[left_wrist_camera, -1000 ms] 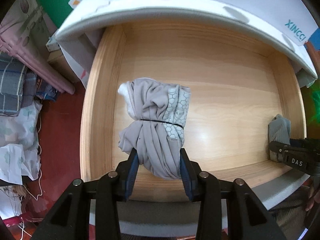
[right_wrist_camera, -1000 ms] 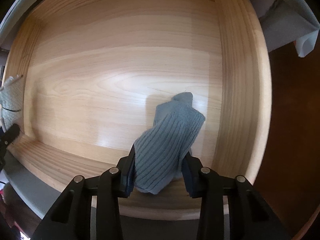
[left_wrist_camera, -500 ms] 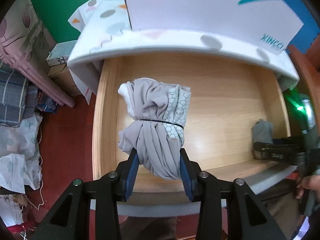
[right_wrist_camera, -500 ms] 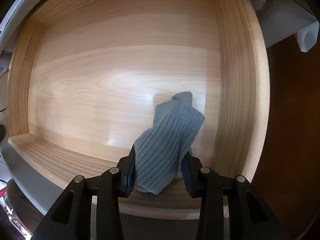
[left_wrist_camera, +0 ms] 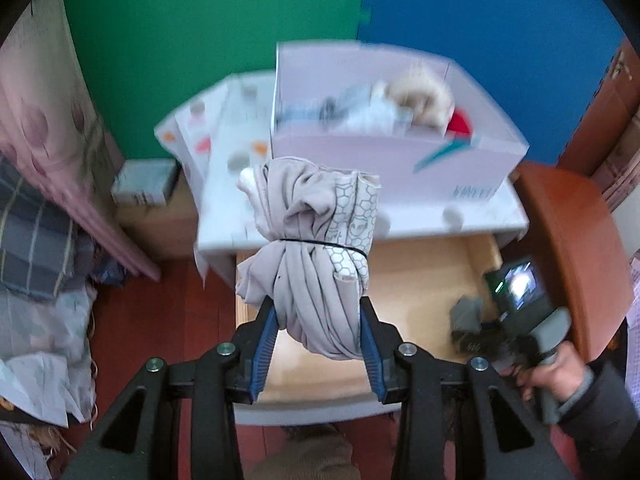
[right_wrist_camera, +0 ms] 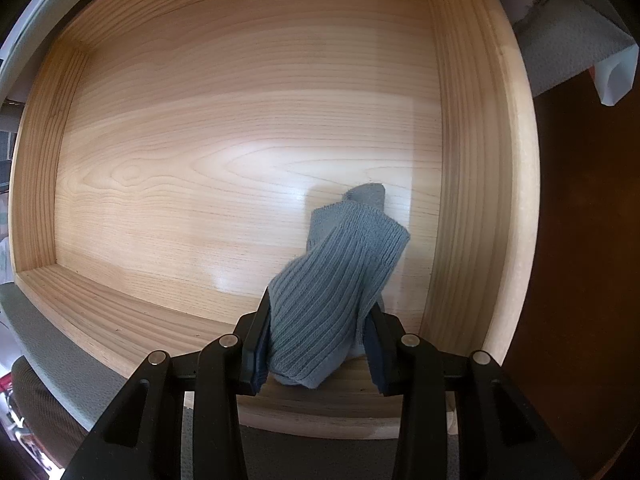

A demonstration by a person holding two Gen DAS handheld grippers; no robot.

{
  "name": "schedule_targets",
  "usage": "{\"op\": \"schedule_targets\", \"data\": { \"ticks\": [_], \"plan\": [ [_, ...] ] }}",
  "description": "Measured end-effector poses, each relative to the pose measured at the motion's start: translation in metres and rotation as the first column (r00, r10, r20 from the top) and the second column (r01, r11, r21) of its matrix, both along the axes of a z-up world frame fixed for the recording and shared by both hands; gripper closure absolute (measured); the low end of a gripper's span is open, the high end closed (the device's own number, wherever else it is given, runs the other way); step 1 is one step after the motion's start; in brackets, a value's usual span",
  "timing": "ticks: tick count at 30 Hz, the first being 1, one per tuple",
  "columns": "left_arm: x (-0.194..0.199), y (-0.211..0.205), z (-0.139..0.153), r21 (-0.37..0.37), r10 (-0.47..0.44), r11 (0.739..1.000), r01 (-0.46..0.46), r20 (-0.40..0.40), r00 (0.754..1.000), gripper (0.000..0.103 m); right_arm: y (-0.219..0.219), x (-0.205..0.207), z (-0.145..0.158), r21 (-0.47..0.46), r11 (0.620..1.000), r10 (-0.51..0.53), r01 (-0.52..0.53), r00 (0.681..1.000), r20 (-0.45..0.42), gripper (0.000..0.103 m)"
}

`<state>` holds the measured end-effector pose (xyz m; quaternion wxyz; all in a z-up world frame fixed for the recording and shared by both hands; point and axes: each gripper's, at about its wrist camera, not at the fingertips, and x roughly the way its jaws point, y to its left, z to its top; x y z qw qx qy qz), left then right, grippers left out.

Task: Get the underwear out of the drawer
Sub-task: 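Lift the taupe bundle with the left gripper over the pink box, then lower the taupe bundle into the pink box and open the left gripper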

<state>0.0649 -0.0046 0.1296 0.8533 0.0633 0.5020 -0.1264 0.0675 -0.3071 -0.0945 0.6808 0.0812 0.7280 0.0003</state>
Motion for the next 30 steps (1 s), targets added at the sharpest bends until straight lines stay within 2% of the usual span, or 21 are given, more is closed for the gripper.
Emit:
{"op": "schedule_targets", "data": {
  "ticks": [2,6,12,17,21,26,30],
  "plan": [
    [0.009,-0.005,0.025,-0.004,-0.002,1.0,0.002,0.049,0.999,0.064,0.004,-0.001,-0.001,-0.004,1.0,0.0,0.0,1.0,0.002,0.067],
    [0.037,-0.015,0.056,-0.005,0.007,1.0,-0.007,0.1,0.995,0.064,0.009,-0.003,0.0,-0.005,1.0,-0.003,0.003,1.0,0.006,0.067],
    [0.099,-0.033,0.069,-0.03,0.021,0.999,-0.018,0.102,0.995,0.064,0.005,-0.006,-0.001,0.002,1.0,-0.012,0.012,1.0,0.007,0.067],
    [0.15,-0.052,0.044,0.012,0.02,1.0,-0.021,0.06,0.998,0.064,-0.003,-0.011,-0.003,0.013,1.0,-0.021,0.021,1.0,0.01,0.067],
    [0.172,-0.062,0.017,0.042,0.01,0.999,-0.011,0.02,1.0,0.064,-0.012,-0.013,-0.004,0.024,0.999,-0.026,0.025,1.0,0.009,0.067],
    [0.187,-0.07,-0.013,0.056,0.004,0.998,-0.003,-0.029,1.0,0.064,-0.014,-0.012,-0.004,0.016,1.0,-0.015,0.015,1.0,0.009,0.067],
    [0.188,-0.079,-0.021,0.119,-0.002,0.993,0.002,-0.004,1.0,0.06,-0.012,-0.012,-0.005,0.012,1.0,-0.014,0.014,1.0,0.007,0.067]
  ]
}}
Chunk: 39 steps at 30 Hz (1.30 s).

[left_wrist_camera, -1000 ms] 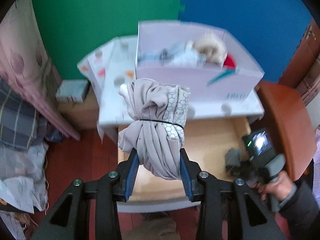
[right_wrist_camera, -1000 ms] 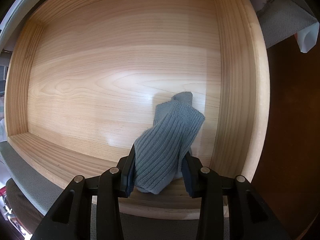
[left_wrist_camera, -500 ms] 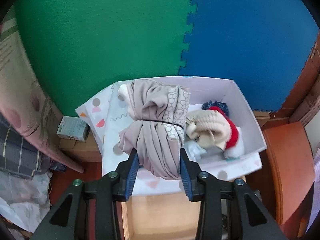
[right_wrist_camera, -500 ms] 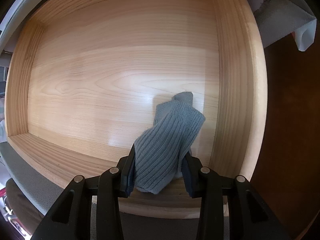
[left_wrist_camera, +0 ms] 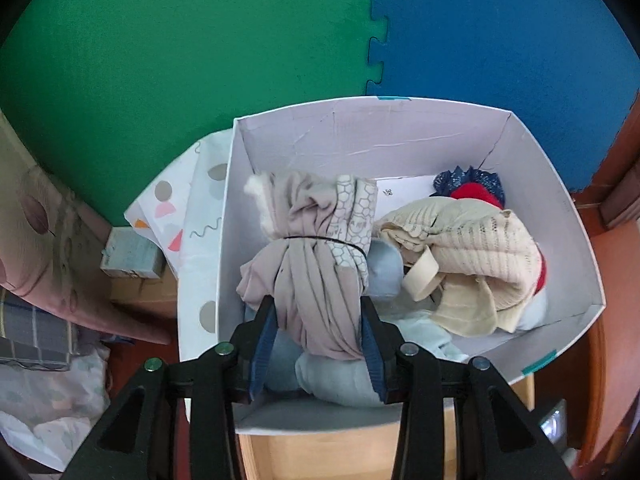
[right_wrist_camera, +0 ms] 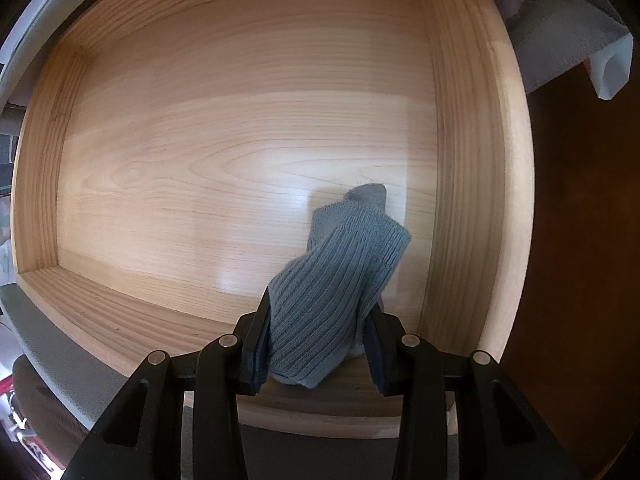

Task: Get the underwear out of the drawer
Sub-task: 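Lower the taupe bundle into the pink box and open the left gripper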

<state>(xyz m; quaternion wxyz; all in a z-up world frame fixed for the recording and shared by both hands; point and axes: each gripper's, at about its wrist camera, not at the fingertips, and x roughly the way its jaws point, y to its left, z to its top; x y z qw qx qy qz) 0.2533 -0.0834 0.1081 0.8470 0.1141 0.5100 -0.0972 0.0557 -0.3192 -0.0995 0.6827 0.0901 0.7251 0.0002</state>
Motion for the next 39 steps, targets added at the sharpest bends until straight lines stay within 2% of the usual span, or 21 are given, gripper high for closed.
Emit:
{"op": "schedule_targets", "data": {
  "ticks": [6,11,15,21,25,28,31,34,39],
  "plan": [
    [-0.002,-0.01,0.003,0.06,-0.005,0.998,0.003,0.025,1.0,0.059,0.001,0.0,-0.001,-0.003,1.0,-0.001,0.001,1.0,-0.002,0.067],
    [-0.009,-0.011,0.012,0.04,-0.016,0.999,0.015,0.018,1.0,0.053,0.001,-0.001,-0.003,-0.003,1.0,-0.004,0.004,1.0,-0.002,0.067],
    [-0.019,-0.005,0.026,0.025,-0.008,1.0,0.007,0.053,0.999,0.047,0.002,0.0,-0.003,-0.006,1.0,-0.003,0.003,1.0,-0.003,0.067],
    [-0.05,0.012,0.044,0.021,-0.024,1.0,0.022,0.111,0.994,0.046,0.005,0.001,-0.004,-0.012,1.0,-0.004,0.004,1.0,-0.006,0.067],
    [-0.083,0.029,0.044,0.06,-0.04,0.998,0.032,0.152,0.988,0.046,0.01,0.002,-0.006,-0.019,1.0,0.0,0.0,1.0,-0.008,0.067],
    [-0.113,0.044,0.032,0.087,-0.045,0.996,0.031,0.166,0.985,0.046,0.015,0.003,-0.007,-0.026,1.0,0.002,-0.002,1.0,-0.01,0.067],
    [-0.134,0.062,0.014,0.081,-0.008,0.997,-0.006,0.164,0.987,0.046,0.021,0.005,-0.008,-0.037,0.999,0.007,-0.007,1.0,-0.012,0.067],
    [-0.152,0.081,-0.012,0.044,0.056,0.997,-0.062,0.127,0.99,0.046,0.028,0.006,-0.008,-0.051,0.999,0.015,-0.016,1.0,-0.015,0.067],
    [-0.179,0.104,-0.056,-0.021,0.169,0.986,-0.168,0.097,0.981,0.046,0.038,0.008,-0.009,-0.071,0.997,0.027,-0.028,0.999,-0.017,0.067]
  ]
}}
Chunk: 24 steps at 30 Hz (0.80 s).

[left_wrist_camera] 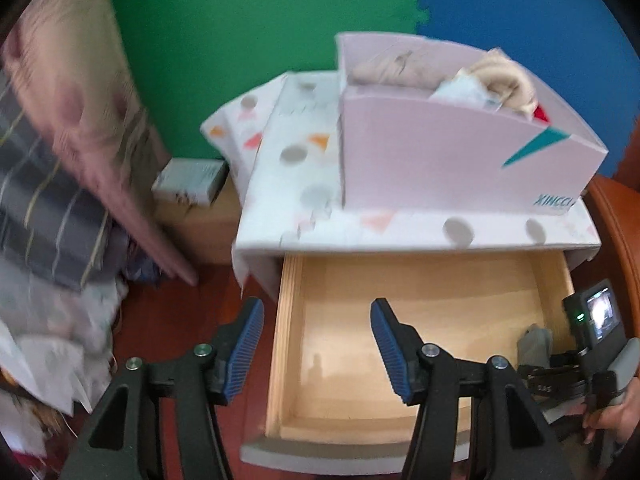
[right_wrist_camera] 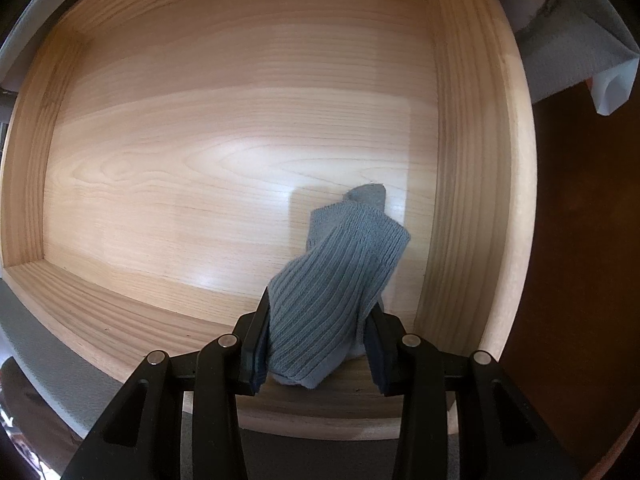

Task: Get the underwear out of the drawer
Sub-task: 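Lower the taupe bundle into the pink box and open the left gripper, then move the empty left gripper back over the drawer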

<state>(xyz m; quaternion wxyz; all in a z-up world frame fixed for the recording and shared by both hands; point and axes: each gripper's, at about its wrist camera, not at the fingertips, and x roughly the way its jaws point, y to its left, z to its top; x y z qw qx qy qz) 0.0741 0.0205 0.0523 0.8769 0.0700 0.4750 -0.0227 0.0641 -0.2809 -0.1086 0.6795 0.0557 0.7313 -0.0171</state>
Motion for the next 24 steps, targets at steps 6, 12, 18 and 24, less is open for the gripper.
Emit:
{"op": "schedule_targets", "data": {
  "ticks": [6,12,18,24],
  "plan": [
    [-0.017,0.008,-0.046,-0.023,0.045,0.999,-0.046,-0.047,0.998,0.046,0.008,0.002,0.001,-0.001,1.0,-0.002,0.002,1.0,0.0,0.066],
    [-0.023,0.01,-0.068,-0.042,0.073,0.996,-0.075,-0.056,0.996,0.046,0.011,-0.001,-0.002,-0.014,1.0,0.012,-0.012,1.0,0.0,0.066],
    [-0.021,0.017,-0.069,-0.078,0.091,0.992,-0.096,-0.058,0.994,0.046,0.016,-0.002,0.001,-0.014,1.0,0.008,-0.008,1.0,0.011,0.066],
    [-0.019,0.025,-0.071,-0.107,0.126,0.986,-0.131,-0.059,0.99,0.046,0.018,-0.01,0.009,-0.015,1.0,0.022,-0.021,0.999,0.044,0.067]
  ]
}}
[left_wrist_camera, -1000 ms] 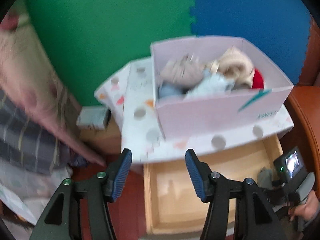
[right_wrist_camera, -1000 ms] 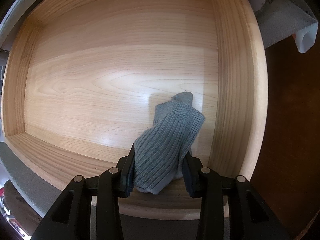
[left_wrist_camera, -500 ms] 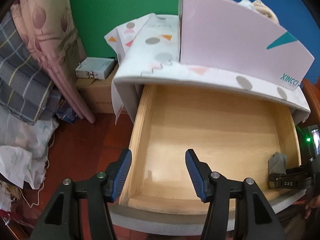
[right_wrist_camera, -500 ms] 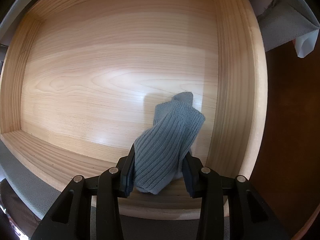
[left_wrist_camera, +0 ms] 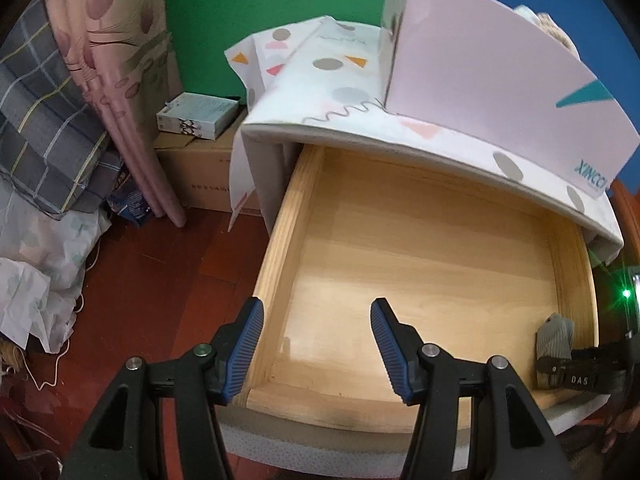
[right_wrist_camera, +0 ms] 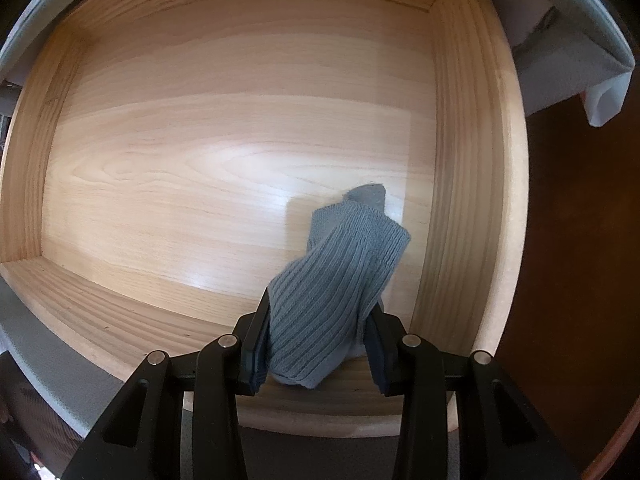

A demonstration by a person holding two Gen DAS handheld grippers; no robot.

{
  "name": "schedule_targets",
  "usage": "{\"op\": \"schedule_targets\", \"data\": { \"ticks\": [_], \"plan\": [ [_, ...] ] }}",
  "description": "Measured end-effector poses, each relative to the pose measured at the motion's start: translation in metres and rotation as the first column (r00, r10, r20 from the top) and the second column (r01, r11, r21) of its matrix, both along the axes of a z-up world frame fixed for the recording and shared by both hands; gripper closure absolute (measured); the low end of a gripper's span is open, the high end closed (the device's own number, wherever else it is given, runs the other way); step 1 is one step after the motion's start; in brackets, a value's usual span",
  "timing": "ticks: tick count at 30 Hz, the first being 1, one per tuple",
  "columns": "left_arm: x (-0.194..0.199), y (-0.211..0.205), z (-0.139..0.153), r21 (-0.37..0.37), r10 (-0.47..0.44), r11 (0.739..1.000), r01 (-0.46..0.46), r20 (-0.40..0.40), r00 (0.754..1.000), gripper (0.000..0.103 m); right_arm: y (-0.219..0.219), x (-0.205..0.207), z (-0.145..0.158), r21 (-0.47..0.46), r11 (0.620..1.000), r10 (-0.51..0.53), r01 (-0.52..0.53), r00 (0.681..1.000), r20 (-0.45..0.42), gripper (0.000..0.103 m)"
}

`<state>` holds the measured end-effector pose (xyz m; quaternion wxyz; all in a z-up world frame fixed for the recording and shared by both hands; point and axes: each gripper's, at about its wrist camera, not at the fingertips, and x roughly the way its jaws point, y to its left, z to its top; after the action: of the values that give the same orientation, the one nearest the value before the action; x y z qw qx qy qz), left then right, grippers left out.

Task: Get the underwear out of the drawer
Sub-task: 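Move the empty left gripper back over the drawer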

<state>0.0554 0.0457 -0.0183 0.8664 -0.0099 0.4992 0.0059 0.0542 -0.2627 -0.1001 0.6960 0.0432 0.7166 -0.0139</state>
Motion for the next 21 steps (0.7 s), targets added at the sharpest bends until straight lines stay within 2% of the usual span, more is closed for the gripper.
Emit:
{"op": "schedule_targets", "data": {
  "ticks": [12,21],
  "plan": [
    [-0.003,-0.018,0.0,0.053,-0.077,0.996,0.075,0.034,0.996,0.046,0.008,-0.017,0.03,0.01,1.0,0.011,-0.012,0.992,0.124,0.067],
    [-0.005,-0.024,0.0,0.064,-0.11,0.992,0.108,0.041,0.993,0.046,0.009,-0.024,0.067,0.036,0.999,0.008,-0.015,0.983,0.183,0.067]
  ]
}}
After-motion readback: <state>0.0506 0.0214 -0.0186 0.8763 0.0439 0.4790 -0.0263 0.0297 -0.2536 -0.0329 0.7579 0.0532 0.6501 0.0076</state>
